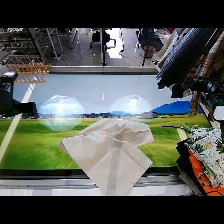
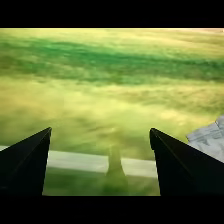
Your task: Fold the clothes and pants, and hang the long-sleeved shirts on hangers.
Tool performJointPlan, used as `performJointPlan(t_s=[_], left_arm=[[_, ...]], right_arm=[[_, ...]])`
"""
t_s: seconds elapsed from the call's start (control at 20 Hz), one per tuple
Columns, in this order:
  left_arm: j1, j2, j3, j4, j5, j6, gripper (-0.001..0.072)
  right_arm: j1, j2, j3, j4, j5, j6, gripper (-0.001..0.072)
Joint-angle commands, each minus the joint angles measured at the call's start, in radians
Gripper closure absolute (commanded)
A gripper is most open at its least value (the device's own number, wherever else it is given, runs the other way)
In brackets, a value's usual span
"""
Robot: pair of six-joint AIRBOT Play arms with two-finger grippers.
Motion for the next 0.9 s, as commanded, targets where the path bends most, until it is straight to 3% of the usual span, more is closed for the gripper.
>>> performJointPlan(t_s=[0.0,0.15,0.25,0.3,0.35,0.4,0.5,0.7,0.85], left_arm=[[-0.001,-0.061,-0.040,-0.166,0.025,0.126,0.0031],[0.001,-0.059,-0.178,-0.330,-0.011,0.293,0.0032],[0.001,-0.059,-0.282,-0.389,-0.011,0.409,0.0031],[0.002,-0.059,-0.334,-0.405,-0.011,0.463,0.0031],[0.003,-0.058,-0.386,-0.424,-0.025,0.517,0.0031],[0.008,-0.055,-0.430,-0.451,-0.056,0.533,0.0031],[0.011,-0.055,-0.492,-0.475,-0.066,0.579,0.0030],[0.063,-0.055,-0.546,-0.516,-0.127,0.565,0.0030],[0.146,-0.055,-0.549,-0.570,-0.171,0.521,0.0010]], right_arm=[[0.001,0.008,0.000,0.094,0.020,0.012,0.0695],[0.001,0.062,0.000,0.172,0.303,0.011,0.0693],[0.005,0.063,-0.002,0.178,0.661,0.010,0.0683],[0.026,0.057,-0.016,0.182,0.880,-0.003,0.0546],[0.066,0.055,-0.051,0.187,1.040,-0.023,0.0336],[0.126,0.058,-0.110,0.203,1.151,-0.028,0.0268],[0.272,0.064,-0.240,0.211,1.233,-0.026,0.0163],[0.492,0.066,-0.443,0.204,1.076,0.034,0.0164],[0.532,0.066,-0.526,0.145,0.943,0.086,0.0176]])
